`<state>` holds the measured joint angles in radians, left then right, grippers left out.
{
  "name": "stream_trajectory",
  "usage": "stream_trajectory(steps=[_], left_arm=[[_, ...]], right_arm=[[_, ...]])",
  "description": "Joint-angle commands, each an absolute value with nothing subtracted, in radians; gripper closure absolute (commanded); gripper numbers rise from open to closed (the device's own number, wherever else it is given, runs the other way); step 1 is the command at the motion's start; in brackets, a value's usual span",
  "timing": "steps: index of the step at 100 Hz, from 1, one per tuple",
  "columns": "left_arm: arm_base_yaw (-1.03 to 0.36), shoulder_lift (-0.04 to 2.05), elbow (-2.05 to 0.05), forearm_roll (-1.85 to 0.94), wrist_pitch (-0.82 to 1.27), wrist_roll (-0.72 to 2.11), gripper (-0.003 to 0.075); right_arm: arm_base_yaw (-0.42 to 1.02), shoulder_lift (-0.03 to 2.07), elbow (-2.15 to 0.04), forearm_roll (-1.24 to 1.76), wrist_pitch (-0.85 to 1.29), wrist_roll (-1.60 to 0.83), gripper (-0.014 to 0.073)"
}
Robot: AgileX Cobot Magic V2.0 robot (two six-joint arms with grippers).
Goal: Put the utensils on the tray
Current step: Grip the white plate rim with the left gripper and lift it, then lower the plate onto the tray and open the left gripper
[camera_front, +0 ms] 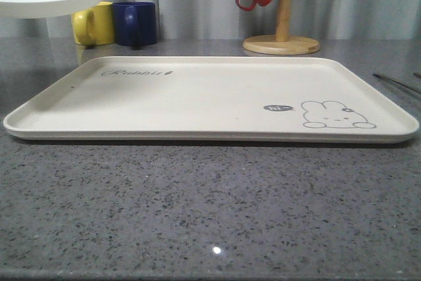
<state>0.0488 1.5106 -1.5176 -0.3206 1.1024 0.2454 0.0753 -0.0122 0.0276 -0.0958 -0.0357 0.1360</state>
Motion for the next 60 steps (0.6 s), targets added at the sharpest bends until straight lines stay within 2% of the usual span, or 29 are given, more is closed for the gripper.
stream_trajectory(steps=[1,32,60], left_arm=[[-0.021,1.491,-1.551,-0.366,1.033,0.244,0.0738],[-0.197,1.645,-1.551,-0.406,1.003,0.236,0.0738],[-0.229,1.743,-1.551,-0.449,0.974,0.236,0.0738]], right_arm=[[0.069,-0.027,0.009,-0.092,-0.116,0.129,0.0662],[0.069,-0.027,0.009,-0.092,-0.116,0.129,0.0662],[0.069,-0.027,0.009,-0.092,-0.116,0.129,0.0662]])
